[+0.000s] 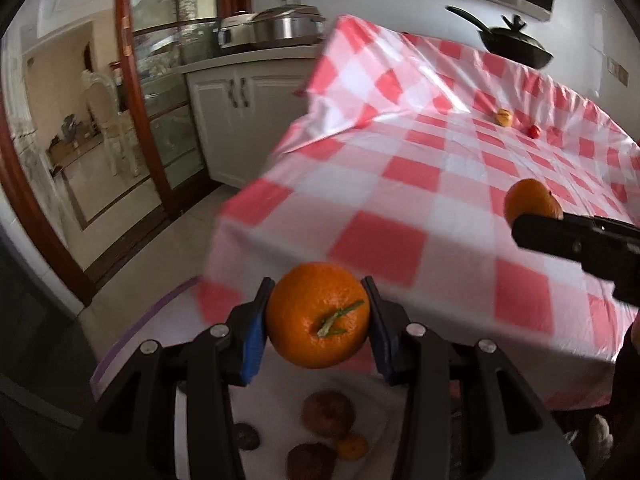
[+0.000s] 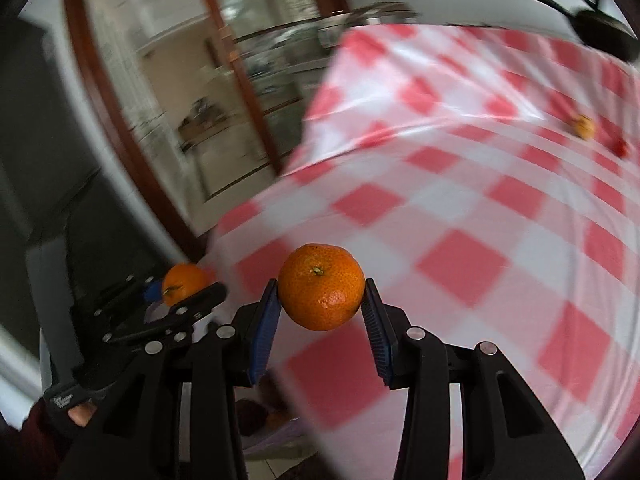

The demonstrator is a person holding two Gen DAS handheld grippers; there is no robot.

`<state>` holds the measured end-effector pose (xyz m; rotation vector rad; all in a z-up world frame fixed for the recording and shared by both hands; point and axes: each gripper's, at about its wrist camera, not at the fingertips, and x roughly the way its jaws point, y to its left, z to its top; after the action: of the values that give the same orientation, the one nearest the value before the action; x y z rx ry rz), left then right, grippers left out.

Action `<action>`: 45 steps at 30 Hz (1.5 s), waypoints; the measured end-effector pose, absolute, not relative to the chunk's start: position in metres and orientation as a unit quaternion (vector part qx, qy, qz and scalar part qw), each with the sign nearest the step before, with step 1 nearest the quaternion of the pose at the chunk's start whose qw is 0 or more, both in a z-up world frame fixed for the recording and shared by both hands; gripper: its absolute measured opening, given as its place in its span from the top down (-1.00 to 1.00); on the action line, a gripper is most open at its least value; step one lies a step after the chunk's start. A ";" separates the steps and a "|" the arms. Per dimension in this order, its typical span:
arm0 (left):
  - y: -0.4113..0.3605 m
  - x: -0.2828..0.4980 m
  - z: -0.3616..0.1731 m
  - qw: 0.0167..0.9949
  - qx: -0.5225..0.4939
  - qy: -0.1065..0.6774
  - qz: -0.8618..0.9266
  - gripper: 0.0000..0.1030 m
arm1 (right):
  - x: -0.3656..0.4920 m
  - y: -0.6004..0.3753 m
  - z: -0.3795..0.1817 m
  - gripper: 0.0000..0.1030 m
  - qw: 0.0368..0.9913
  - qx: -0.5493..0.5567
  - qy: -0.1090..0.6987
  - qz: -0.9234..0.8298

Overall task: Organize fruits
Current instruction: 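Carry both oranges off the table toward the white box, then open both tools to drop the oranges into the box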

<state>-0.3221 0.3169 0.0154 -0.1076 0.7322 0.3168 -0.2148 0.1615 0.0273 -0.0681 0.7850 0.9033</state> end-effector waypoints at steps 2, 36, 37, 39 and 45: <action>0.329 -0.337 0.013 0.917 -0.062 0.356 0.169 0.15 | -0.229 0.178 0.026 0.21 0.813 -0.053 0.369 0.448; 0.419 -0.394 -0.126 0.787 -0.118 0.541 0.274 0.11 | -0.340 0.334 -0.130 0.15 0.610 -0.330 0.478 0.539; 0.419 -0.394 -0.124 0.787 -0.115 0.540 0.277 0.01 | -0.339 0.335 -0.130 0.12 0.612 -0.327 0.476 0.540; 0.419 -0.393 -0.123 0.789 -0.113 0.536 0.279 -0.25 | -0.336 0.334 -0.124 -0.04 0.618 -0.315 0.475 0.541; 0.417 -0.391 -0.106 0.798 -0.098 0.521 0.285 -0.48 | -0.330 0.324 -0.106 -0.08 0.632 -0.289 0.471 0.543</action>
<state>-0.3909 0.4171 -0.1059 -0.2094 1.1192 0.6114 -0.3296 0.3240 -0.1057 -0.6615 1.0773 1.2434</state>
